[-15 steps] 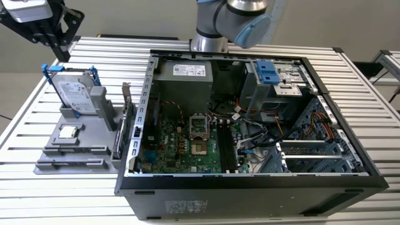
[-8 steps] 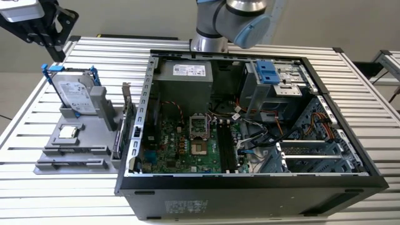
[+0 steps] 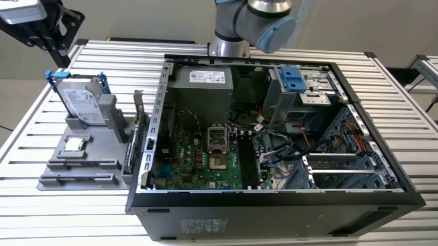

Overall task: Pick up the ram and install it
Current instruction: 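Reach for the ram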

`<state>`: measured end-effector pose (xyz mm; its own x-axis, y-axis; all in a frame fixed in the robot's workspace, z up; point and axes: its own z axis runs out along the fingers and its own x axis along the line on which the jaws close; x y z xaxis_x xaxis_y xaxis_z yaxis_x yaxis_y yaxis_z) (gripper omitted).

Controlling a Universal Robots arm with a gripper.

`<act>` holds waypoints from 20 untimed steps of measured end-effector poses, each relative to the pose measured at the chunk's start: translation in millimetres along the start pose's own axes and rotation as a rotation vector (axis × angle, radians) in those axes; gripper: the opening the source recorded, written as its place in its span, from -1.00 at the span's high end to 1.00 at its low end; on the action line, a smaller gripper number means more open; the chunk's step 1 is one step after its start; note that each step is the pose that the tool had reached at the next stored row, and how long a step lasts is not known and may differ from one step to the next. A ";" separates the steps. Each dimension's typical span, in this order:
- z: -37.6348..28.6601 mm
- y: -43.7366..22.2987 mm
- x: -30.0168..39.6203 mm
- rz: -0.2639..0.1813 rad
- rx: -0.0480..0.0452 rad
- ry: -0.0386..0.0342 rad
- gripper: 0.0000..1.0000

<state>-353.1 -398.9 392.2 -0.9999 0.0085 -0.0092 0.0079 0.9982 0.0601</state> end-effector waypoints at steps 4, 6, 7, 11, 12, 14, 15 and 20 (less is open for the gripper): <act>-0.2 -3.1 0.0 0.000 0.0000 0.0000 1.00; -0.3 -5.3 -0.1 0.000 0.0000 0.0000 1.00; -0.4 -6.2 -0.1 0.000 0.0000 0.0000 1.00; -0.6 -10.6 -0.1 0.000 0.0000 0.0000 1.00; -0.7 -11.7 -0.1 0.000 0.0000 0.0000 1.00; -0.9 -14.3 -0.1 0.000 0.0000 0.0000 1.00; -0.9 -15.6 -0.2 0.000 0.0000 0.0000 1.00; -1.3 -21.9 -0.2 0.000 0.0000 0.0000 1.00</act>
<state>-353.1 -420.8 392.2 -0.9999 0.0085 -0.0092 0.0079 0.9982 0.0601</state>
